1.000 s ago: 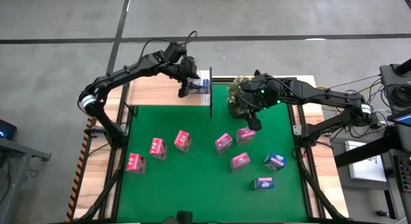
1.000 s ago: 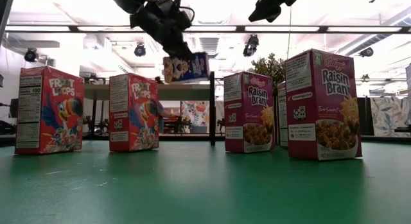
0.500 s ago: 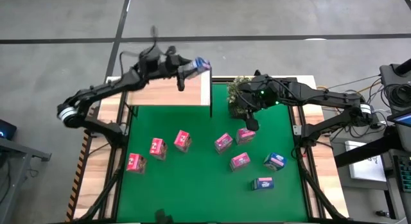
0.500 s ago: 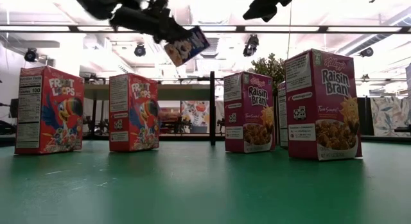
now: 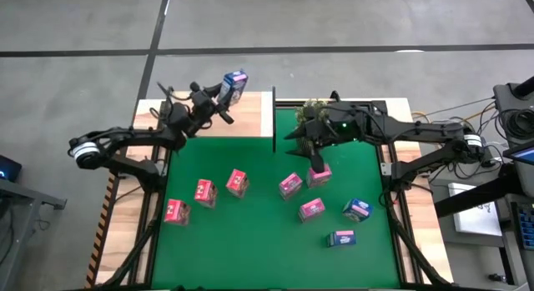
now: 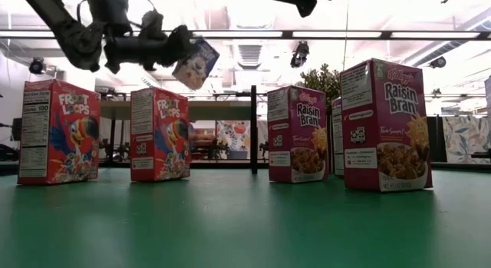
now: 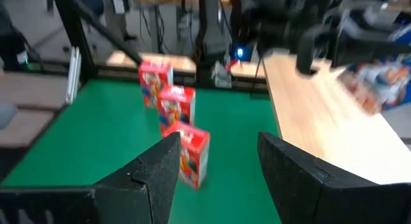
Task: Stack cereal on shelf
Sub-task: Put the left blue cereal box on the shelf
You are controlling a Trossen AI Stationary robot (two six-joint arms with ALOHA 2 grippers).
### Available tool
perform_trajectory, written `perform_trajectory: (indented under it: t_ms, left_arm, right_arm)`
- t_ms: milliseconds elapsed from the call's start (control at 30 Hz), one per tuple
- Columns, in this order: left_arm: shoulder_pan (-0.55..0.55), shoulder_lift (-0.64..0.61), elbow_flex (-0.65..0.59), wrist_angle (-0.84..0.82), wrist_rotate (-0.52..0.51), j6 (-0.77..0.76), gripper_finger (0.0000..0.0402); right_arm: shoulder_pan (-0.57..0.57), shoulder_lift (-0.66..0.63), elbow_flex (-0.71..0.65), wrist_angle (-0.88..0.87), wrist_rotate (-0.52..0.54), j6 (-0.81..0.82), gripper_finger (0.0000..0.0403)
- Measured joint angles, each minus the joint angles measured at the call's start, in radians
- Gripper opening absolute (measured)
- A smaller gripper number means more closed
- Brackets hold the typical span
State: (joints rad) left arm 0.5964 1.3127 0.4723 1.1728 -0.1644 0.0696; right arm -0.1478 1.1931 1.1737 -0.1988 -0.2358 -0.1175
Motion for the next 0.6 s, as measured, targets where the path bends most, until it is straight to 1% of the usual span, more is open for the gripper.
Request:
perform_trajectory:
  t_ms: [133,300,433,600]
  left_arm:
    - [0.000,0.000,-0.025,0.008,-0.003,-0.003,0.0152]
    - [0.000,-0.002,-0.062,0.019,0.014,0.023,0.0152]
    - [0.000,-0.002,-0.103,0.139,0.038,0.048,0.0152]
    - [0.000,0.015,-0.181,0.346,0.043,0.095,0.0152]
  right_arm:
    - [0.000,0.000,-0.024,0.055,0.028,0.045,0.0196]
    - [0.004,0.000,-0.075,0.112,0.137,0.053,0.0196]
    - [0.006,0.001,-0.137,0.252,0.184,0.073,0.0196]
    - [0.008,0.001,-0.209,0.432,0.188,0.117,0.0196]
